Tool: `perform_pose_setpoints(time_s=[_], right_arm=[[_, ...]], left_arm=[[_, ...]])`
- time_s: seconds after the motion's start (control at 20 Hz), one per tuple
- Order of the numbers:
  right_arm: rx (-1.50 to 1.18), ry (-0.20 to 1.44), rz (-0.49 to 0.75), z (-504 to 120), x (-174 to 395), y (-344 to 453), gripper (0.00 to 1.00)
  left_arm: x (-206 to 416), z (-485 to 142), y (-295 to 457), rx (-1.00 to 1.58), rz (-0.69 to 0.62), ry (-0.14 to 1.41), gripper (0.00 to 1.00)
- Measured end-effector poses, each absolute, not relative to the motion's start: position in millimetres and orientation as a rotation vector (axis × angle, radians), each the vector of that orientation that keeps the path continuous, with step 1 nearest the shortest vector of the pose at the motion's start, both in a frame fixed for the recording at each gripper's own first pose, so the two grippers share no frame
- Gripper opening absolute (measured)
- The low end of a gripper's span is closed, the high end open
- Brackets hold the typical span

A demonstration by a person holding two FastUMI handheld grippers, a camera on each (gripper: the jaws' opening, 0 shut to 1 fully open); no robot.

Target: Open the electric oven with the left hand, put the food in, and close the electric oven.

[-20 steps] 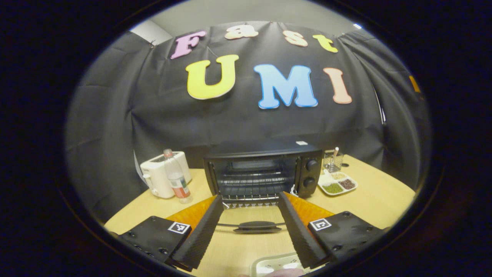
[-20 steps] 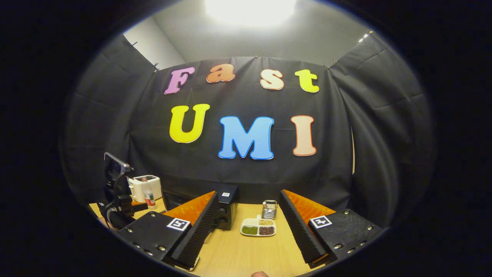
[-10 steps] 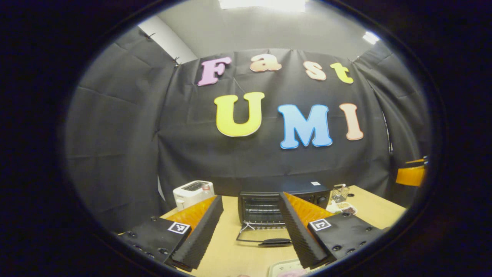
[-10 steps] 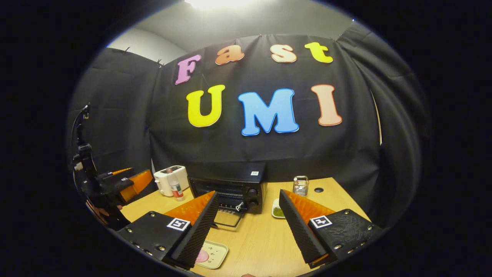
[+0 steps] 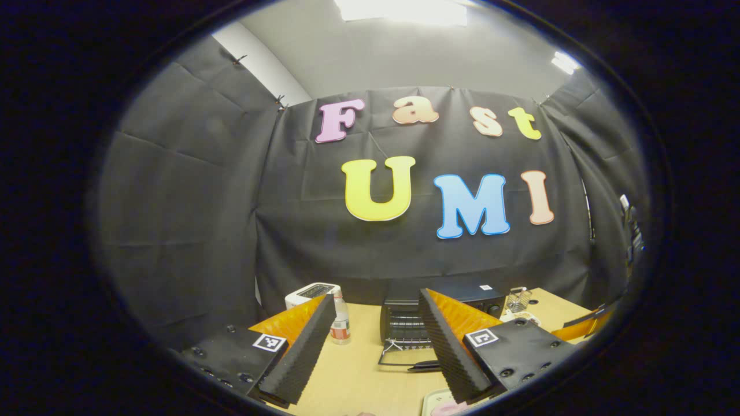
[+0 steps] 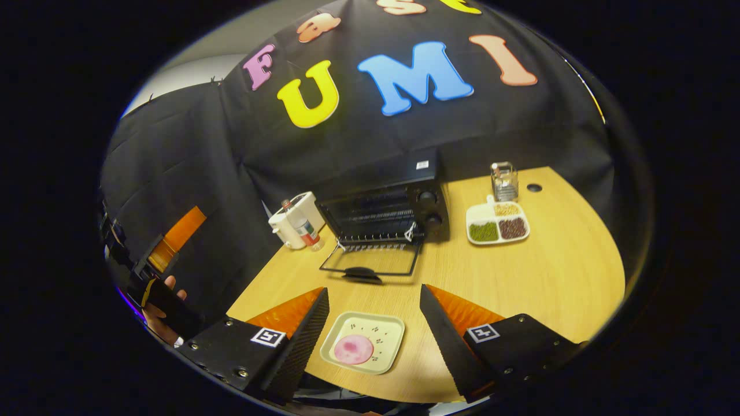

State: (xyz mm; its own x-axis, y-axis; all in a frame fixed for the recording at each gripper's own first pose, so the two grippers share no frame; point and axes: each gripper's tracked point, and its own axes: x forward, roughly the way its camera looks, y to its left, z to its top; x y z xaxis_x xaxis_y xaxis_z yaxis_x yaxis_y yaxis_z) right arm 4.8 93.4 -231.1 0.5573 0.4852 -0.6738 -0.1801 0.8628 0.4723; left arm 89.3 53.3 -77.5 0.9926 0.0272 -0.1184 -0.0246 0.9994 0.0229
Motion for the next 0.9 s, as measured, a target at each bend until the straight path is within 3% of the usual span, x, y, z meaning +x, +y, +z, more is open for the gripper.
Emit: perform_pose_setpoints(time_s=[0.5,0.85,0.9], right_arm=[[0.567,1.317,0.434,-321.8,-32.0,119.5,0.97],[0.535,1.510,0.441,-374.8,-42.1,122.7,0.97],[0.542,1.530,0.435,-379.8,-44.9,123.8,0.86]], left_arm=[[74.5,-76.1,92.7,0.023,0.088,0.122,1.00],[65.7,-90.7,115.9,0.042,0.128,0.161,1.00],[64.4,-90.5,119.5,0.053,0.133,0.162,1.00]])
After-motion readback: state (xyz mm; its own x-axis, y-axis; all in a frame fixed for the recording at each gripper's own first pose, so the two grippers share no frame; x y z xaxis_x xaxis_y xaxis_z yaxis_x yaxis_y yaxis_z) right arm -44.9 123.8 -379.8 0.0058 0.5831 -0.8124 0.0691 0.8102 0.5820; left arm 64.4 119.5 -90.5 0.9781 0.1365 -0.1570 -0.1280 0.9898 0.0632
